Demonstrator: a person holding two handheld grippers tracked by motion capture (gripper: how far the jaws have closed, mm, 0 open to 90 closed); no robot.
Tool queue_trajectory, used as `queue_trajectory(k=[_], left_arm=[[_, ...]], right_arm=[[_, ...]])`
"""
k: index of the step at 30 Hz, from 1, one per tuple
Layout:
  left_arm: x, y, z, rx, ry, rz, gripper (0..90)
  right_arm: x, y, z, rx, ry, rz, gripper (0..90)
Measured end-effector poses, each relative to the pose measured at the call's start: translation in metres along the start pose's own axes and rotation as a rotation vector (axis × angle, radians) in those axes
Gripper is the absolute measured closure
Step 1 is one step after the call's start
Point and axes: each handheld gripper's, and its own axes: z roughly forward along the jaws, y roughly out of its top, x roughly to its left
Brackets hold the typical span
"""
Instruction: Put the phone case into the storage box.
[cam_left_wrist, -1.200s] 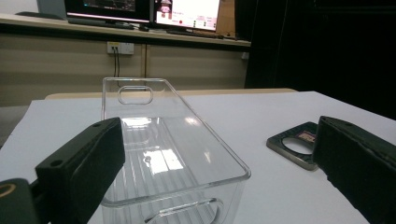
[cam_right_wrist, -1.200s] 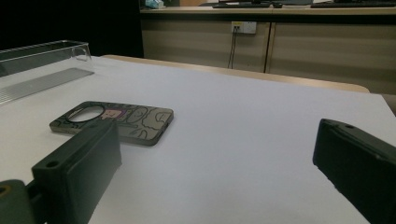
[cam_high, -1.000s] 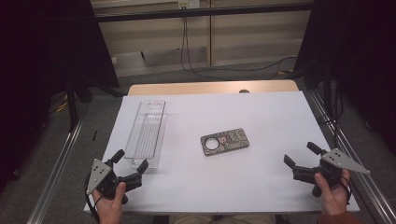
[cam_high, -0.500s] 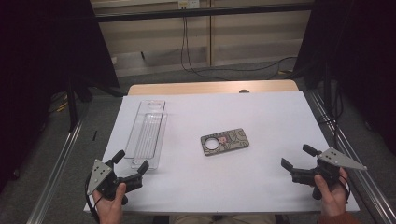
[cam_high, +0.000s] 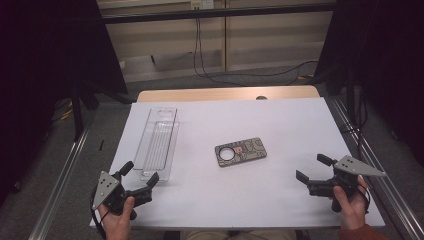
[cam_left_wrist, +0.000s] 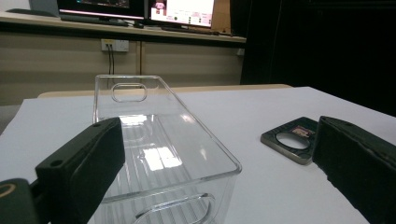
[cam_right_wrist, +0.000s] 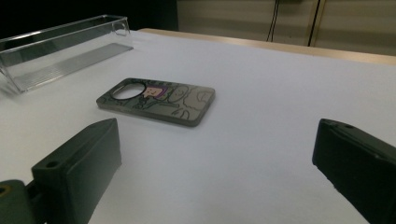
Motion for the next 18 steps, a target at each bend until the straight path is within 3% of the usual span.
queue_trajectory(k=[7, 11, 18], left_arm=[[0.000, 0.000, 0.000, -0.002, 0.006, -0.006, 2.7], [0.001, 0.000, 0.001, -0.005, 0.002, -0.005, 2.7], [0.001, 0.000, 0.001, -0.001, 0.001, 0.000, 2.7]], right_arm=[[0.004, 0.002, 0.011, -0.043, -0.020, 0.002, 1.0], [0.007, 0.003, 0.017, -0.036, -0.021, -0.043, 0.3], [0.014, 0.010, 0.030, -0.059, 0.001, -0.054, 0.0]])
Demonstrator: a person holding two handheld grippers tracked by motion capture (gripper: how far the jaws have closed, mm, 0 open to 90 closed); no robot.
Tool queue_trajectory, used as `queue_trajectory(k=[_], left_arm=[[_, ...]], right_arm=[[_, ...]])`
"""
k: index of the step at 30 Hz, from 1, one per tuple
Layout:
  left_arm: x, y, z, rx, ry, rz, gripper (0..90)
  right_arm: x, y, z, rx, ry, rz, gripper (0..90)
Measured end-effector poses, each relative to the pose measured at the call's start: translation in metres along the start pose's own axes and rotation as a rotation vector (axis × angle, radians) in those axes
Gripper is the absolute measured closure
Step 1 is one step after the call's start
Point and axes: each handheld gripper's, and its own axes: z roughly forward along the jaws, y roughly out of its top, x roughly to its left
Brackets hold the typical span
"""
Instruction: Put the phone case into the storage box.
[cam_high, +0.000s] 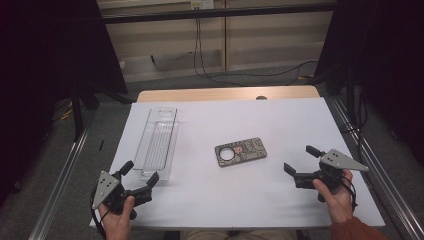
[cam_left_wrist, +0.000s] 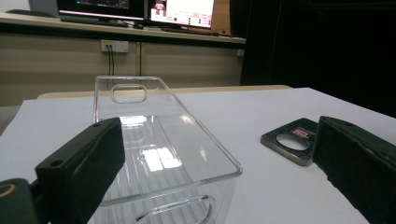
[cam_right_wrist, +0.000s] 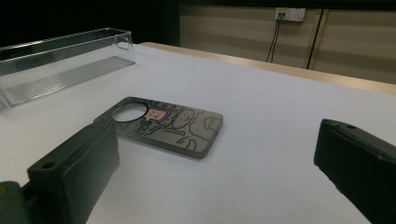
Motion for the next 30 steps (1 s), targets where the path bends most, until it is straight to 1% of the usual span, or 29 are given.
queue_trajectory(k=[1, 2, 4, 6, 7, 9, 13, 14, 15, 17, 20, 23, 27, 28, 29, 30], left_arm=[[0.000, 0.000, 0.000, 0.000, 0.000, 0.001, 2.7], [0.000, 0.000, 0.000, 0.000, -0.001, 0.000, 2.7], [0.000, 0.000, 0.000, 0.003, 0.002, 0.001, 2.7], [0.000, -0.001, 0.001, 0.004, 0.002, -0.001, 2.7], [0.000, -0.001, 0.001, 0.006, -0.007, 0.001, 2.7], [-0.001, -0.001, 0.001, 0.003, -0.007, 0.001, 2.7], [0.000, -0.001, 0.001, 0.001, -0.003, -0.005, 2.7], [0.000, 0.000, 0.001, 0.001, -0.002, -0.001, 2.7], [0.000, 0.000, 0.001, 0.000, -0.002, 0.001, 2.7], [0.000, -0.001, 0.001, 0.001, -0.003, -0.005, 2.7], [0.000, 0.000, 0.001, 0.004, -0.006, 0.001, 2.7], [0.001, 0.000, 0.001, -0.001, -0.003, 0.000, 2.7], [0.001, 0.000, 0.000, 0.000, -0.003, 0.002, 2.7], [0.001, 0.000, 0.000, 0.001, 0.001, 0.000, 2.7], [0.000, 0.000, 0.000, 0.002, -0.001, 0.000, 2.7], [0.000, 0.000, 0.000, 0.001, -0.003, 0.000, 2.7]], right_arm=[[0.000, 0.000, 0.000, 0.000, 0.000, 0.000, 0.0], [0.001, 0.002, 0.005, -0.009, -0.002, -0.002, 0.0], [0.001, 0.002, 0.007, -0.003, 0.004, -0.010, 0.0], [0.002, 0.003, 0.012, 0.001, 0.010, -0.002, 0.0], [0.002, 0.004, 0.015, 0.001, 0.014, -0.009, 0.0], [0.003, 0.005, 0.018, 0.004, 0.027, -0.028, 0.0], [0.005, 0.011, 0.026, -0.007, 0.038, -0.033, 0.0], [0.005, 0.011, 0.026, -0.007, 0.038, -0.033, 0.0], [0.006, 0.014, 0.029, -0.002, 0.047, -0.034, 0.0], [0.006, 0.015, 0.031, -0.005, 0.050, -0.034, 0.0], [0.005, 0.019, 0.038, -0.010, 0.063, -0.030, 0.2], [0.003, 0.021, 0.046, 0.002, 0.076, -0.016, 0.1], [0.004, 0.028, 0.055, -0.013, 0.081, -0.017, 0.3], [0.004, 0.029, 0.058, -0.012, 0.079, -0.013, 0.2], [0.004, 0.031, 0.060, 0.000, 0.088, -0.019, 0.3], [0.005, 0.032, 0.062, -0.004, 0.088, -0.016, 0.4]])
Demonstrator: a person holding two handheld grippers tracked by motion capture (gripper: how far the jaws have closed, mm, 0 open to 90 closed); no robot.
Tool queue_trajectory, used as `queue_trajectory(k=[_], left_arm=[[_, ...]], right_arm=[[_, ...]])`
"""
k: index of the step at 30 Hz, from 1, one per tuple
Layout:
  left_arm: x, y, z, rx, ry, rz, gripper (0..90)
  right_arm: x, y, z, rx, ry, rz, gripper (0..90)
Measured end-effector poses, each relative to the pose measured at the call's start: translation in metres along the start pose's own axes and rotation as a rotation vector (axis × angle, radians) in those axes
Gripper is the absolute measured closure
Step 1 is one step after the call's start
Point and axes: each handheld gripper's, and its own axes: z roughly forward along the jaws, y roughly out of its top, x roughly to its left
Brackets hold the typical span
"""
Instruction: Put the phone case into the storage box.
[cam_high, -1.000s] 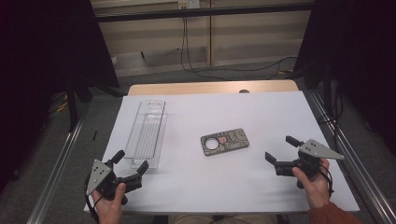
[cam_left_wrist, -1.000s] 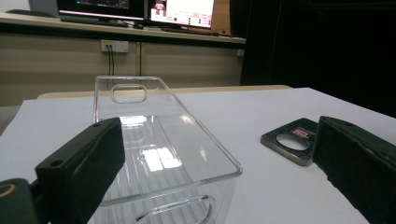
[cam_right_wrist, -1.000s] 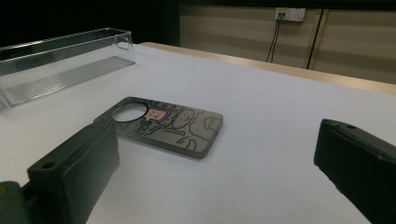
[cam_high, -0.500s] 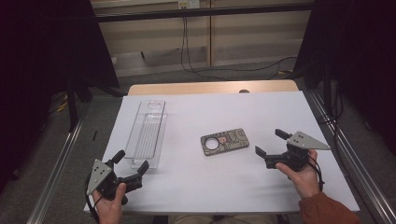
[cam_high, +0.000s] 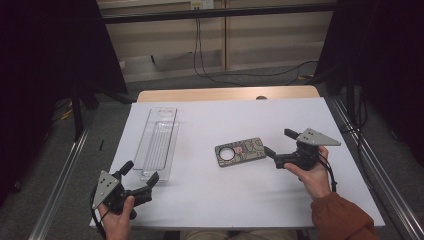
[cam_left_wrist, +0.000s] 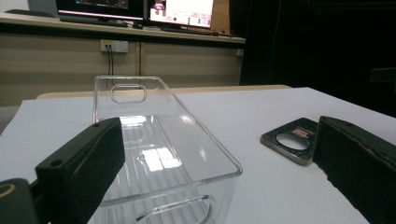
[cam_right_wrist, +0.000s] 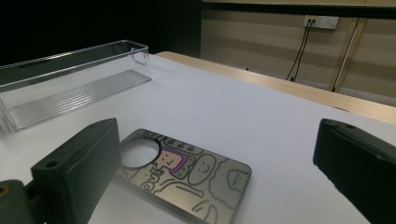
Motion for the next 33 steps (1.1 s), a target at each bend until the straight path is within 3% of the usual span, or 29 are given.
queue_trajectory(k=[5, 12, 22, 33], left_arm=[[-0.001, 0.000, 0.000, -0.002, -0.002, 0.001, 2.7], [0.001, 0.000, 0.000, -0.001, -0.001, 0.004, 2.7], [0.001, 0.000, 0.000, 0.000, -0.004, 0.007, 2.7], [0.001, 0.000, 0.000, -0.001, -0.007, 0.004, 2.7]], right_arm=[[0.000, 0.007, 0.010, 0.016, 0.025, 0.006, 2.5], [-0.004, 0.014, 0.025, 0.028, 0.026, 0.001, 3.0], [-0.009, 0.022, 0.046, 0.002, -0.003, 0.001, 2.4], [-0.010, 0.034, 0.076, 0.011, -0.012, -0.017, 3.9]])
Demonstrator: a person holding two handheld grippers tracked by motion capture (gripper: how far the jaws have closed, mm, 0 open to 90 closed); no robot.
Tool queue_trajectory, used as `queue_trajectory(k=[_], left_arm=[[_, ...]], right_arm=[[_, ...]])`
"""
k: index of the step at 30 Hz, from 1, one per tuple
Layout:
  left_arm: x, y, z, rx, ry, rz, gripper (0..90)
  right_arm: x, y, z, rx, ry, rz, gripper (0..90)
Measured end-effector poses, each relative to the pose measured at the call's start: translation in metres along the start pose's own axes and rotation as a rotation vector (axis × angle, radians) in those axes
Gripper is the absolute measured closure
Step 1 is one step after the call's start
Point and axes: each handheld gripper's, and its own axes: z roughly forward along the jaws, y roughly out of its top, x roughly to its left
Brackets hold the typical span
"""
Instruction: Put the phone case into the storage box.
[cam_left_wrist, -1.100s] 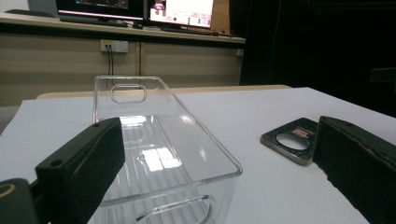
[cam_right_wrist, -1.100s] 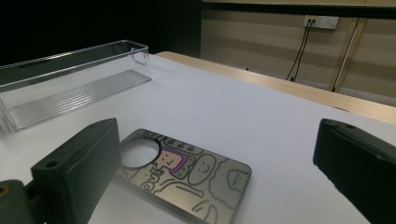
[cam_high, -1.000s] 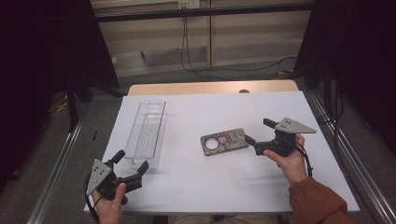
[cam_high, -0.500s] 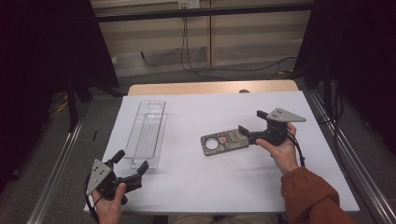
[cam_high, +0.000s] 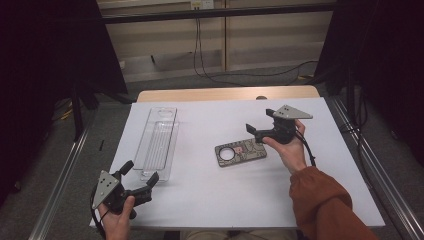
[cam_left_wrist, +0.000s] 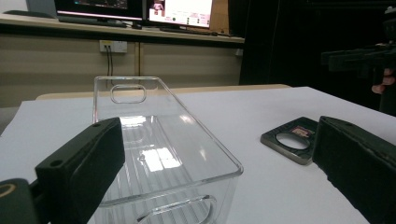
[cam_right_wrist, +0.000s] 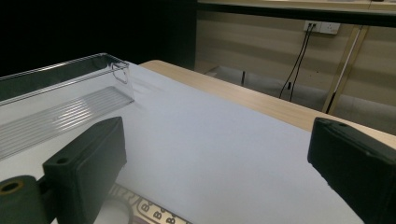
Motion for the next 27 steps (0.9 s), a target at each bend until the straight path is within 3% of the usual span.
queue_trajectory(k=[19, 22, 27], left_arm=[[0.001, 0.000, 0.000, 0.005, 0.004, 0.000, 2.7], [0.001, 0.000, 0.001, 0.003, 0.007, -0.004, 2.7], [0.001, 0.000, 0.000, 0.003, 0.000, -0.001, 2.7]], right_arm=[[-0.004, 0.015, 0.039, 0.051, 0.005, 0.001, 23.5], [-0.006, 0.016, 0.043, 0.083, 0.018, -0.011, 29.1], [-0.009, 0.018, 0.051, 0.083, 0.027, -0.002, 39.8]])
